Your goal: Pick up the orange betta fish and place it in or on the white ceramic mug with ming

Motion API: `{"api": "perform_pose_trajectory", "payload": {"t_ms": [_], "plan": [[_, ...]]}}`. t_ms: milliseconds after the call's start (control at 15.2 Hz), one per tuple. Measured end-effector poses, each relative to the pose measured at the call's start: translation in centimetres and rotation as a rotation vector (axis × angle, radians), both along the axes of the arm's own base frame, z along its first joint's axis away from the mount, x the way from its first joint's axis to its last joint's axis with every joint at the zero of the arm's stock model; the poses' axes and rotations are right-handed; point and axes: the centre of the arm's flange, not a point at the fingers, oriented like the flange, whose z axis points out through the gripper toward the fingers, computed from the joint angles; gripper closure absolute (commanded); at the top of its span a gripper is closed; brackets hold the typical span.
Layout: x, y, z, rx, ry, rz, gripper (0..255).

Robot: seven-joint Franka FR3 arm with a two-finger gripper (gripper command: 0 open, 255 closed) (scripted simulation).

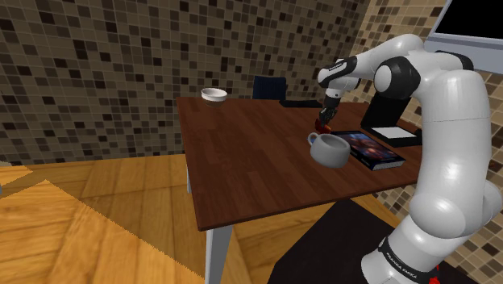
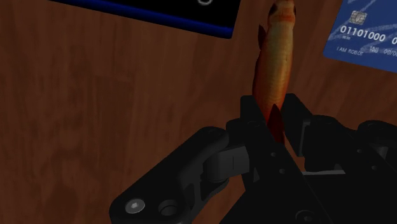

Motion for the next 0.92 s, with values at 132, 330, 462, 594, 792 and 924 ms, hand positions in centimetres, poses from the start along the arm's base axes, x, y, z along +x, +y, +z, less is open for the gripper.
{"api": "perform_pose_trajectory", "payload": {"t_ms": [132, 330, 462, 594, 792, 924], "plan": [[0.0, 0.0, 0.0, 0.0, 0.0, 0.0, 255], [0.0, 0.0, 0.0, 0.0, 0.0, 0.0, 255], [0.0, -0.1, 0.6, 0.0, 0.0, 0.0, 255], [0.0, -0.1, 1.6, 0.0, 0.0, 0.0, 255], [-0.1, -0.1, 3.1, 0.0, 0.0, 0.0, 255], [0.0, -0.1, 4.1, 0.0, 0.0, 0.0, 255]]}}
